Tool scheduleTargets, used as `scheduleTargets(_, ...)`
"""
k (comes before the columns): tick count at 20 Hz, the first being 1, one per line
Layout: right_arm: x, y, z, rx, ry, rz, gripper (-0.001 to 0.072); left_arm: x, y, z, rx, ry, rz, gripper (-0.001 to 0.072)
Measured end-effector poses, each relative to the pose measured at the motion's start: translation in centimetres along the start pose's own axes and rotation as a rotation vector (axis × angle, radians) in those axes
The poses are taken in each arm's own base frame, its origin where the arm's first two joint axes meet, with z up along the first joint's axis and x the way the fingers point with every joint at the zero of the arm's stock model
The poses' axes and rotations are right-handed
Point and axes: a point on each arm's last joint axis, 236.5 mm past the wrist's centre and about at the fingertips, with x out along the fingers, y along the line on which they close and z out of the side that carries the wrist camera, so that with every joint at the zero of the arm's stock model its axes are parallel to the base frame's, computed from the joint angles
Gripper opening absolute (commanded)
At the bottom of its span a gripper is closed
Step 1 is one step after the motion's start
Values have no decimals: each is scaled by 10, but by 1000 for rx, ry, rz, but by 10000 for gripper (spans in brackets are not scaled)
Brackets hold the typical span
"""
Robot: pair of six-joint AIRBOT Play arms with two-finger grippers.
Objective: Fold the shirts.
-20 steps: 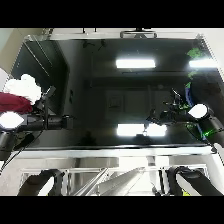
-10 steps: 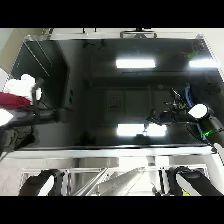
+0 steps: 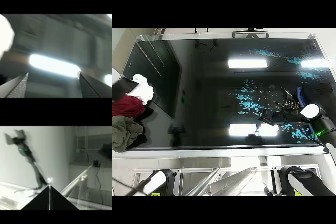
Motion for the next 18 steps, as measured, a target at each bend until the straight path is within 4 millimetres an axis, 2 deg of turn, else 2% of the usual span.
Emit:
scheduleTargets(3, 0, 0, 0, 0, -2, 0, 22, 46, 72, 43, -11, -40, 91, 720)
scheduleTargets(5, 0, 0, 1, 0, -2, 0, 22, 93, 113, 60, -4, -32, 117, 720)
scheduleTargets(7, 0, 0, 2, 1, -8, 0, 23, 140, 143, 62, 15, 0, 133, 717)
scheduleTargets(9, 1, -1, 2, 2, -8, -1, 23, 185, 163, 54, 44, 43, 148, 714)
scheduleTargets(10, 1, -1, 3, 3, -9, -2, 23, 205, 171, 45, 61, 69, 160, 655)
scheduleTargets(12, 2, -1, 3, 4, -8, -1, 23, 230, 183, 29, 97, 103, 192, 403)
scheduleTargets(14, 2, 0, 3, 7, -8, 2, 23, 243, 189, 19, 139, 132, 222, 0)
scheduleTargets(16, 2, 0, 3, 9, -8, 4, 22, 248, 185, 9, 178, 183, 228, 7)
scheduleTargets(18, 2, 0, 3, 9, -8, 5, 22, 245, 173, 5, 207, 234, 226, 10)
